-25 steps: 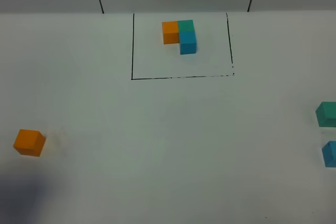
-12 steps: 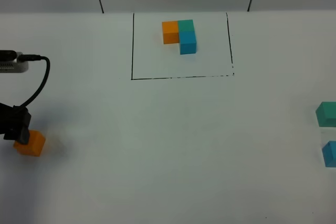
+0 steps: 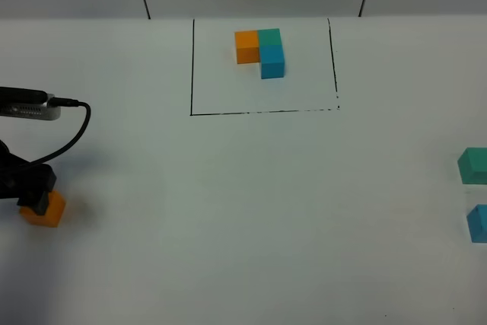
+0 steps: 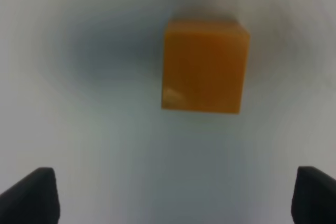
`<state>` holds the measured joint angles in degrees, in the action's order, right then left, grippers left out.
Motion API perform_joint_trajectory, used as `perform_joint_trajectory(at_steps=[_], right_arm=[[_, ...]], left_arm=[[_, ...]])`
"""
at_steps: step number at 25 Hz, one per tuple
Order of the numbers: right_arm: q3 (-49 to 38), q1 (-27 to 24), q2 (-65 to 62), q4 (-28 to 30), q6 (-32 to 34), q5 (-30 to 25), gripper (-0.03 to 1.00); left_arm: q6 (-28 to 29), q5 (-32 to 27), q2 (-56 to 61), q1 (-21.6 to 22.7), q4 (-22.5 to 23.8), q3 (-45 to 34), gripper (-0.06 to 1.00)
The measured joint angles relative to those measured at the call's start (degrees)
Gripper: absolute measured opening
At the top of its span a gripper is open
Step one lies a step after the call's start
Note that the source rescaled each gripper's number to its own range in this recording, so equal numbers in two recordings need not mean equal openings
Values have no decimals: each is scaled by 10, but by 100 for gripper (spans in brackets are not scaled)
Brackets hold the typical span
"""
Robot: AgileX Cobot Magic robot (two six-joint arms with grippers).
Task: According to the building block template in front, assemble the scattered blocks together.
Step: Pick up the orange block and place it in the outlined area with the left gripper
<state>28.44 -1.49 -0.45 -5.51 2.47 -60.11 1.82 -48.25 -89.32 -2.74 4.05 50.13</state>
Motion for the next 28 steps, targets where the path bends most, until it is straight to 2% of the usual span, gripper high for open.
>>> perform_joint_trajectory(at_steps=[5, 11, 18, 22, 28], right_arm=[[0, 0, 0, 0, 0, 0, 100], [0, 0, 0, 0, 0, 0, 100], [0, 0, 0, 0, 0, 0, 100], [0, 0, 0, 0, 1, 0, 100], [0, 0, 0, 0, 1, 0, 100]], left_arm=[[0, 47, -33, 0, -1, 0, 89], [0, 68, -65, 0, -17, -3, 87], [0, 151, -76, 0, -17, -50, 84], [0, 159, -84, 0, -17, -53, 75], [0, 160, -102, 0, -17, -53, 54]])
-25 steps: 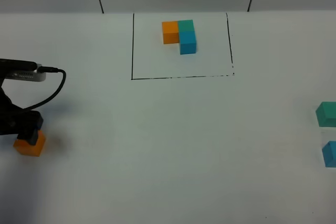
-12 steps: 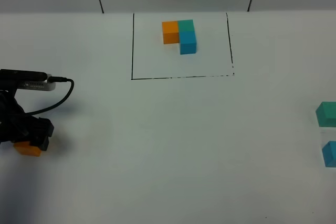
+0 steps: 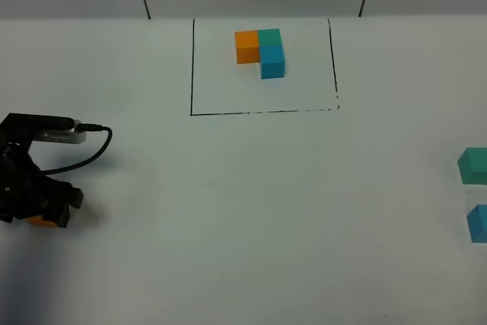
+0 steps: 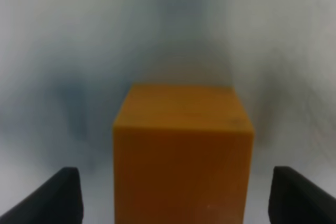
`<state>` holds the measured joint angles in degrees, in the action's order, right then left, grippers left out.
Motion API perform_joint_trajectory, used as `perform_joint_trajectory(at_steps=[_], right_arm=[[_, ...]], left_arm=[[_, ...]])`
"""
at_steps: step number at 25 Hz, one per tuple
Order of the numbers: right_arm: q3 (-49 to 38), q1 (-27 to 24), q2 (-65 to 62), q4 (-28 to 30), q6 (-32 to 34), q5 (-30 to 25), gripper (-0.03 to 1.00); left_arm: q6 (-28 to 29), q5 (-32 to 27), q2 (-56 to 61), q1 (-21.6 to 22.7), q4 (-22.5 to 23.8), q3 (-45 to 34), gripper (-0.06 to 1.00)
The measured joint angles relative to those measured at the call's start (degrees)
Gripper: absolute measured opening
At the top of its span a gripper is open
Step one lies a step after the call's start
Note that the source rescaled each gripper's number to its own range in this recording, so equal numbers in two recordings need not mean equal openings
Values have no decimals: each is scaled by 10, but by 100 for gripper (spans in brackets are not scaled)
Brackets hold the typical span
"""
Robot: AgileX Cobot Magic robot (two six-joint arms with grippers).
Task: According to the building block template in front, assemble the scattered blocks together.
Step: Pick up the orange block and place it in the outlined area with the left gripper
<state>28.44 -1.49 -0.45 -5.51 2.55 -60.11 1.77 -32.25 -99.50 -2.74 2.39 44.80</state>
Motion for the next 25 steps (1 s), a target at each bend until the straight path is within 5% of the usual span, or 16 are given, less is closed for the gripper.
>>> perform_joint_trajectory(at_steps=[4, 6, 14, 21, 25], right_arm=[[0, 0, 0, 0, 0, 0, 99], [0, 0, 0, 0, 0, 0, 98], [0, 0, 0, 0, 1, 0, 94], [0, 0, 0, -1, 1, 0, 94], [0, 0, 0, -1, 1, 0, 94]], left_arm=[[0, -1, -1, 0, 0, 0, 26], [-1, -5, -1, 0, 0, 5, 0], [-34, -123, -2, -27, 4, 100, 1], [-168, -204, -21, -192, 92, 227, 1], [-214, -251, -89, -255, 104, 342, 1]])
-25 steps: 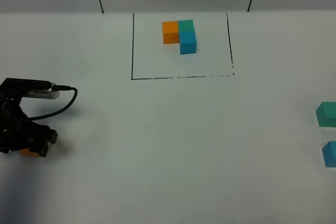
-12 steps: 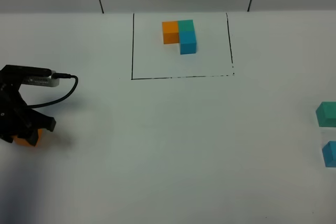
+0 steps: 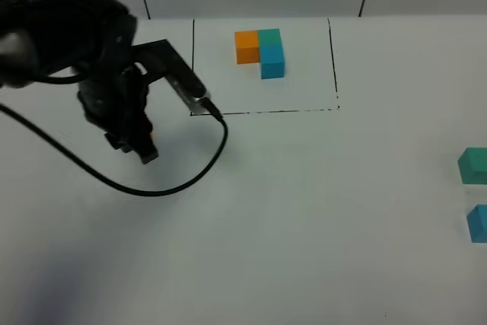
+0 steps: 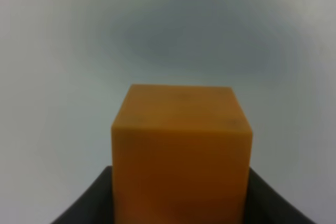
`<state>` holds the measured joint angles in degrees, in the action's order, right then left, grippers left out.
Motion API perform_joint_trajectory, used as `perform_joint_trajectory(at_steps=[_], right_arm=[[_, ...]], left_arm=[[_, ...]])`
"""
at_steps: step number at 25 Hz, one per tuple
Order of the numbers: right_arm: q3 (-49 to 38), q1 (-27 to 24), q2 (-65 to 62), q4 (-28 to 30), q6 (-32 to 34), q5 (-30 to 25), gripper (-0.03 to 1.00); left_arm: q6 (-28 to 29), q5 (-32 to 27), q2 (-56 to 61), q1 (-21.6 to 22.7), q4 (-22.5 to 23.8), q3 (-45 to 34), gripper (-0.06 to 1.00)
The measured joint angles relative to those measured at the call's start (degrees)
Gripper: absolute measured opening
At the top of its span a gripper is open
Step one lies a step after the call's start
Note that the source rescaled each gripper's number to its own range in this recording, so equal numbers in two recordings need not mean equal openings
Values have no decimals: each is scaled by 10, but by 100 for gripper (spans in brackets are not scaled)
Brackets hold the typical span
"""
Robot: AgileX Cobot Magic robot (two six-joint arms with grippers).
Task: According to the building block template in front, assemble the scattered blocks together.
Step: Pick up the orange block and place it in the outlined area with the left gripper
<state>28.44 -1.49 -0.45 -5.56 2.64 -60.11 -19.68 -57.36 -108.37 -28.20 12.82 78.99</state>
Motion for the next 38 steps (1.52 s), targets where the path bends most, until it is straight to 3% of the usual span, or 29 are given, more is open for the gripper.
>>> perform_joint_trajectory(at_steps=[6, 12, 18, 29, 38], right_arm=[[0, 0, 0, -2, -1, 0, 94], [0, 0, 0, -2, -1, 0, 94], [0, 0, 0, -2, -1, 0, 92], [0, 0, 0, -3, -1, 0, 88], [0, 0, 0, -4, -1, 0, 88]], left_arm=[[-81, -102, -145, -49, 0, 192, 1], [-184, -111, -243, -70, -35, 303, 1], [-239, -110, -263, -83, -84, 316, 1], [-251, -54, -280, -89, -73, 317, 1], [-252, -52, -292, -89, -73, 322, 1]])
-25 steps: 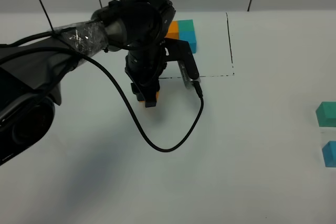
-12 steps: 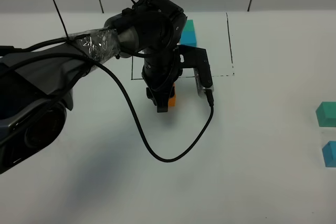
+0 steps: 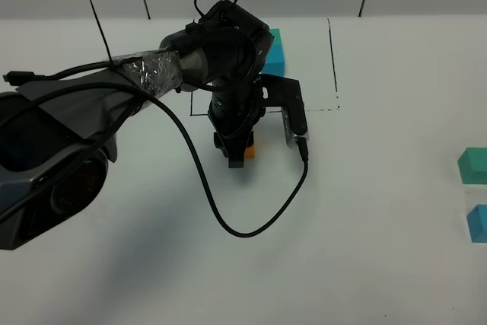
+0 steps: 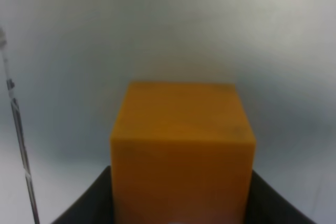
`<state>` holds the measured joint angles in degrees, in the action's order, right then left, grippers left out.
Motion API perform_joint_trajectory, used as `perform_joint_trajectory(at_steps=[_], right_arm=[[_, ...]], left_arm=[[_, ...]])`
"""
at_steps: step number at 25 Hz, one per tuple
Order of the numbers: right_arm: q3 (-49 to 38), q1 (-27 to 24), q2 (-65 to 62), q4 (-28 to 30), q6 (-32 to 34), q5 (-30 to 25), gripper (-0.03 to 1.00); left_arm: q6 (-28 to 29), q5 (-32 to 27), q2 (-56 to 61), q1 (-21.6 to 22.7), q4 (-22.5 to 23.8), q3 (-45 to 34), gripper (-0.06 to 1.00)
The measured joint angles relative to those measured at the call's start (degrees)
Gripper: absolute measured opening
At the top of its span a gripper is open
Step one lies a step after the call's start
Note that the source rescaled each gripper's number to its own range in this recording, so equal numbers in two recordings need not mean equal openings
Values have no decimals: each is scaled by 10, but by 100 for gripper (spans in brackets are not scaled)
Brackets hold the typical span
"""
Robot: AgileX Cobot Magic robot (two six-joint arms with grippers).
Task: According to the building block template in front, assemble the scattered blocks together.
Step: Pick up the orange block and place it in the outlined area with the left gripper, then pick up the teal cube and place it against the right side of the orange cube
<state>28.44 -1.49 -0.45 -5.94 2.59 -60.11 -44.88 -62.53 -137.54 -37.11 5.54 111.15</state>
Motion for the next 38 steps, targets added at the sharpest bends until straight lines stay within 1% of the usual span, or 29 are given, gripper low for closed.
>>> perform_joint_trajectory(at_steps=[16, 17, 18, 20, 23, 26, 27, 29, 31, 34, 36, 38], right_arm=[[0, 0, 0, 0, 0, 0, 86], [0, 0, 0, 0, 0, 0, 86], [0, 0, 0, 0, 0, 0, 85], [0, 0, 0, 0, 0, 0, 85], [0, 0, 0, 0, 0, 0, 84], [0, 0, 0, 0, 0, 0, 83], [0, 0, 0, 0, 0, 0, 83], [0, 0, 0, 0, 0, 0, 83], [0, 0, 0, 0, 1, 0, 83], [0, 0, 0, 0, 2, 0, 83], [0, 0, 0, 1, 3, 0, 83], [0, 0, 0, 1, 3, 0, 83]], left_arm=[[-9, 4, 0, 0, 0, 0, 1], [-9, 4, 0, 0, 0, 0, 3], [-9, 8, -1, 0, 0, 0, 7], [-9, 18, -6, 0, 0, 0, 23], [-9, 21, -9, 0, -1, -1, 58], [-7, 23, -1, 0, -1, -1, 84], [-2, 25, 6, 0, -2, -1, 89], [11, 27, 23, 0, -2, -1, 96], [37, 27, 47, 0, -5, -1, 99], [96, 27, 85, 7, -16, -5, 100], [131, 31, 118, 24, -19, -24, 100], [162, 35, 157, 59, -20, -58, 100]])
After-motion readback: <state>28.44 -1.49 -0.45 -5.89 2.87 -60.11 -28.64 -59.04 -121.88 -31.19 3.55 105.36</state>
